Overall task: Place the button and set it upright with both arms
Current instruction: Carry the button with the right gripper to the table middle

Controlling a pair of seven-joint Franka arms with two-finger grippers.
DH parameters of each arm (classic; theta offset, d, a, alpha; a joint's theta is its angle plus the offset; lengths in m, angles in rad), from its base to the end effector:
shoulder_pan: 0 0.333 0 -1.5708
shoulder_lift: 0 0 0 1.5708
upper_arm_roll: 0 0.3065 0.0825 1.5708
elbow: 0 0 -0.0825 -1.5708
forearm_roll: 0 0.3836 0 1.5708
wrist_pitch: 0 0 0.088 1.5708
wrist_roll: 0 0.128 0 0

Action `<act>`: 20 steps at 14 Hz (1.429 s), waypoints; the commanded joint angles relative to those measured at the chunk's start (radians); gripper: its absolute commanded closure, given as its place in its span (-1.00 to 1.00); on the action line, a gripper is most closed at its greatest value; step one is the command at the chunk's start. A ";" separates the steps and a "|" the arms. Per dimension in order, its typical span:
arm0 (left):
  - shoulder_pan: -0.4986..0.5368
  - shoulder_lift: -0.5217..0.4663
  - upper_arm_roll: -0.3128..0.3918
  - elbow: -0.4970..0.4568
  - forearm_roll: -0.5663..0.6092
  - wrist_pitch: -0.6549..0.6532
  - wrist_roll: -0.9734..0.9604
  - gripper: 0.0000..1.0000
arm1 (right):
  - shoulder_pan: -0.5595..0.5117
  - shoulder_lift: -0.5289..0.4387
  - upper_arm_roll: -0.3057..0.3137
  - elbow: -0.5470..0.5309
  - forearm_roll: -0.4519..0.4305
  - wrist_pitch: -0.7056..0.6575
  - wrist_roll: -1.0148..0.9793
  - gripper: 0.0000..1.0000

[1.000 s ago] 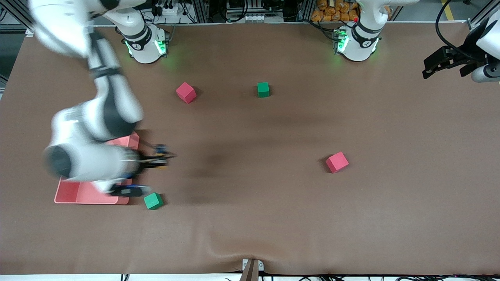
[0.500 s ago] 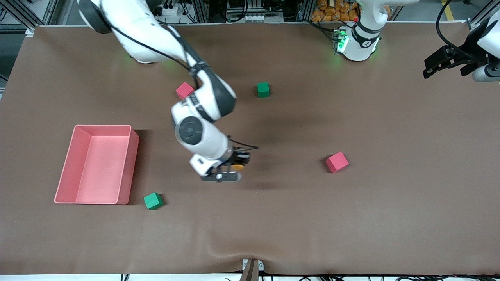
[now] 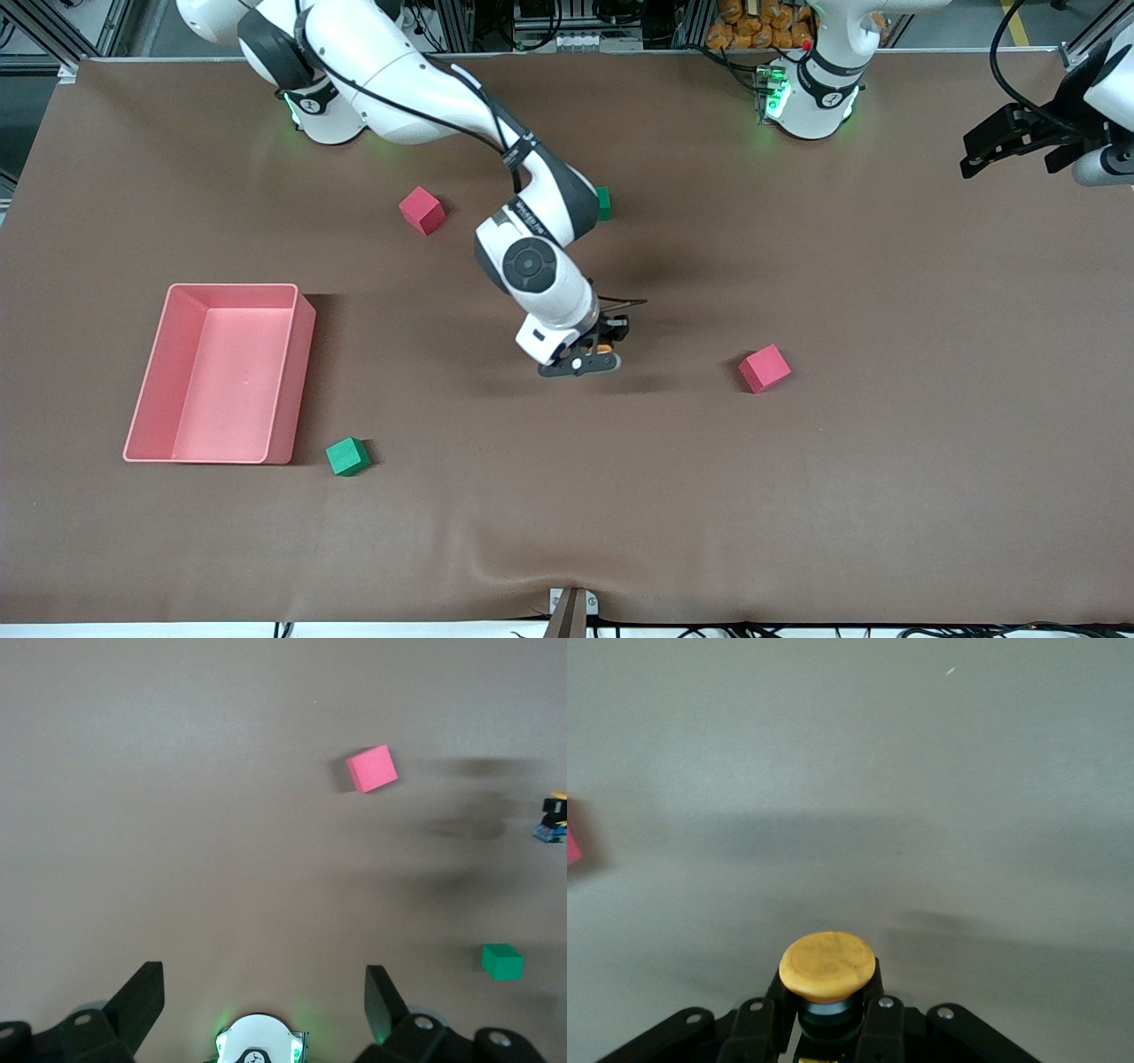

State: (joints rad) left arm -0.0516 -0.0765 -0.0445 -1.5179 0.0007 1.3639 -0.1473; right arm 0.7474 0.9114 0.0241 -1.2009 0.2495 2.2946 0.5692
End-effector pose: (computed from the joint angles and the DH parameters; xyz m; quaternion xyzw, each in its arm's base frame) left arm 0.5040 -0.0495 0.6417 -0.9989 -0.0258 0.0382 0.0067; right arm 0.5522 0.5430 0.2199 -0.9897 -0.0210 -0.0027 0.1417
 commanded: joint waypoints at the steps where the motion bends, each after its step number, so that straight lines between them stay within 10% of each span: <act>1: 0.007 -0.009 0.000 -0.001 -0.016 -0.009 0.023 -1.00 | 0.039 0.064 -0.024 0.037 -0.003 0.067 0.049 1.00; 6: 0.007 -0.005 -0.001 -0.002 -0.016 -0.002 0.023 -1.00 | 0.047 0.079 -0.032 0.030 -0.007 0.078 0.055 0.63; 7: 0.007 -0.003 -0.001 -0.002 -0.016 -0.002 0.023 -1.00 | 0.047 0.080 -0.032 0.030 -0.015 0.078 0.064 0.08; 8: 0.007 -0.005 -0.001 -0.002 -0.016 -0.003 0.023 -1.00 | 0.047 0.080 -0.035 0.030 -0.042 0.077 0.066 -0.99; 13: 0.009 -0.005 -0.001 -0.004 -0.016 -0.003 0.023 -1.00 | 0.038 0.023 -0.036 0.040 -0.076 0.048 0.144 -1.00; 20: 0.010 -0.006 0.002 -0.002 -0.015 -0.002 0.025 -1.00 | -0.204 -0.219 -0.070 0.092 -0.070 -0.501 0.107 -1.00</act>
State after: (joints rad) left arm -0.0503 -0.0755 -0.0427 -1.5205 0.0007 1.3640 -0.1473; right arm 0.6313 0.7782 -0.0675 -1.0901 0.1833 1.8863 0.6979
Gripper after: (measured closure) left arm 0.000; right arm 0.000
